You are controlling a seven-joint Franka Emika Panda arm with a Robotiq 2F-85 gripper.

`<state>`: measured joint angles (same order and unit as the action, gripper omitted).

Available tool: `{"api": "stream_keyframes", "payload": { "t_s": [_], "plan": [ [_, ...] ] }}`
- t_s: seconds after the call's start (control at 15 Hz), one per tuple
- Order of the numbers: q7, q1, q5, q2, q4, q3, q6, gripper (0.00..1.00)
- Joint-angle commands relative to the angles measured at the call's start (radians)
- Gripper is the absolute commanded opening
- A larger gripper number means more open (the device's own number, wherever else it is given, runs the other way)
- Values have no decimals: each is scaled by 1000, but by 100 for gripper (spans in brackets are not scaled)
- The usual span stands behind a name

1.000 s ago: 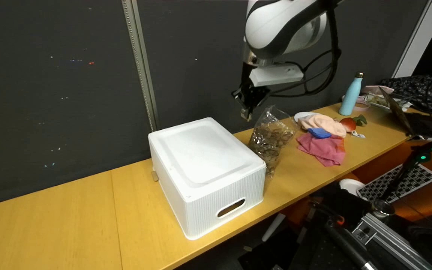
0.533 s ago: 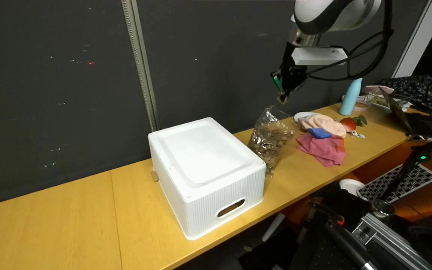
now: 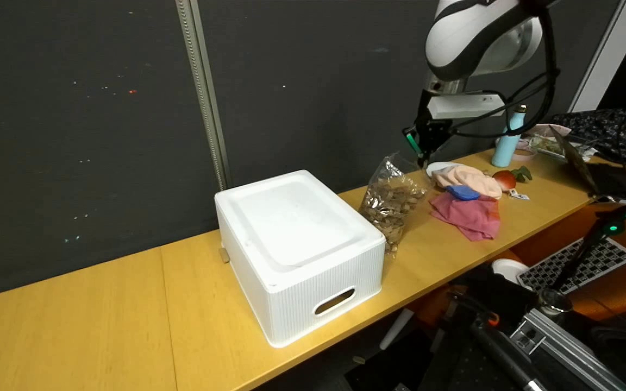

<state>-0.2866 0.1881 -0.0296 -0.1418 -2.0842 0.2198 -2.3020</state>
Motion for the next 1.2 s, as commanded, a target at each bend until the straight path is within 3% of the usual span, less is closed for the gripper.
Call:
{"api": "stream_keyframes", "payload": {
  "t_s": [0.0, 0.27, 0.33, 0.4, 0.8, 1.0, 1.13],
  "plan": [
    [4, -2, 6, -85, 71, -5, 0, 1],
    [19, 3, 8, -147, 97, 0, -20, 1],
    [19, 3, 8, -157, 101, 1, -25, 29],
    [20, 3, 12, -161, 103, 1, -27, 30],
    [48, -5, 78, -86, 36, -25, -64, 73],
    [77, -14, 41, -4, 21, -18, -22, 94],
    [83, -16, 6, 36, 43, -12, 34, 100]
  ]
}}
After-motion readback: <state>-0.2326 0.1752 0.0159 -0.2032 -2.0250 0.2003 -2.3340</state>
